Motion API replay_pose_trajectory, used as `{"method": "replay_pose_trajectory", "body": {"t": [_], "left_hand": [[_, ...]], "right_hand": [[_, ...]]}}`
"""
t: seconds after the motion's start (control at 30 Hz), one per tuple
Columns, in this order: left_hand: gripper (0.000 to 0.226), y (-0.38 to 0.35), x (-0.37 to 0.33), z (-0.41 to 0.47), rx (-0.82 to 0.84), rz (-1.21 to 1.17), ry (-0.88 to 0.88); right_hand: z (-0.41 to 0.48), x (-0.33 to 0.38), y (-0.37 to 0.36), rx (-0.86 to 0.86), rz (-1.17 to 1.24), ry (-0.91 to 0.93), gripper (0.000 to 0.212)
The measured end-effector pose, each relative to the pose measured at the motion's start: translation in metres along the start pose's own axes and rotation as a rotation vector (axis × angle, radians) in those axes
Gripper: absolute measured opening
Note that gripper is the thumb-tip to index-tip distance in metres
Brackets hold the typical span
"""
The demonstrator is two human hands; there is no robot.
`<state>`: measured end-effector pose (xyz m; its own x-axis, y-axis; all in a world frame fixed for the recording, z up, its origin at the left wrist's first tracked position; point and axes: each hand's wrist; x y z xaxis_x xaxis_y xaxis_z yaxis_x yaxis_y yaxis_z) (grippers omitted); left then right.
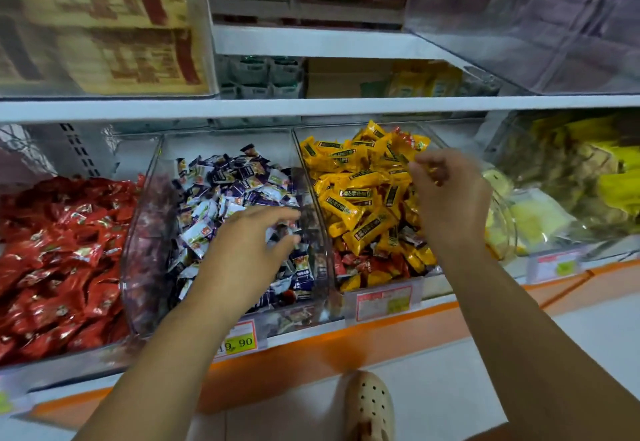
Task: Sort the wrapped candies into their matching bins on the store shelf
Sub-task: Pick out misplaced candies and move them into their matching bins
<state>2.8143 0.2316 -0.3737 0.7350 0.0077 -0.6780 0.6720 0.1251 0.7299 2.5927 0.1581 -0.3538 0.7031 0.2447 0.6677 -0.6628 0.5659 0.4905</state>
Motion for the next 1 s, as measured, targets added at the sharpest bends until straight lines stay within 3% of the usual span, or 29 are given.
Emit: {"method": "replay_pose_trajectory", "body": {"t": [0.07,0.2,0.33,0.4,0.5,0.57,0.67,0.9,1.0], "left_hand": [[0.035,0.0,0.003,-0.001,0.062,0.099,0.0],[0.037,0.005,0.013,-0.003,0.137,0.225,0.002],[0.042,0.012,0.028,-0.006,0.211,0.305,0.004],[0.047,0.013,0.032,-0.008,0.265,0.341,0.0],[0.049,0.012,0.039,-0.008,0.31,0.42,-0.028],[0.042,0.015,0.046,-0.008,0.268,0.438,-0.033],[0.029,0.021,0.058,-0.009,0.182,0.451,-0.03],[0.034,0.028,0.067,-0.013,0.112,0.446,-0.138],[0.042,0.041,0.064,-0.02,-0.064,0.428,-0.292]], "right_hand": [[0.012,-0.016,-0.001,0.049,-0.105,-0.015,0.012],[0.015,-0.029,-0.001,0.315,-0.263,0.093,0.023],[0.006,-0.009,0.01,0.229,-0.21,0.193,0.026],[-0.007,0.013,0.015,0.299,-0.069,0.239,0.026],[-0.037,0.048,0.017,0.609,0.125,0.246,0.027],[-0.051,0.061,0.009,0.839,0.125,0.256,0.03],[-0.055,0.076,-0.004,1.015,0.067,0.241,0.03],[-0.043,0.108,-0.05,1.501,-0.443,0.443,0.032],[-0.043,0.115,-0.08,1.648,-0.771,0.537,0.027]]}}
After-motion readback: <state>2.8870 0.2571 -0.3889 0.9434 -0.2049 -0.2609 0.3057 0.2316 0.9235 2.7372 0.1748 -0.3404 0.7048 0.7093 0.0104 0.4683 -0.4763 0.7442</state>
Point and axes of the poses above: each hand's wrist, its own z-axis towards the middle knuckle, its own y-axis out of the back of the hand, x = y × z, and after that the axes turned 3 degrees about y, right-handed
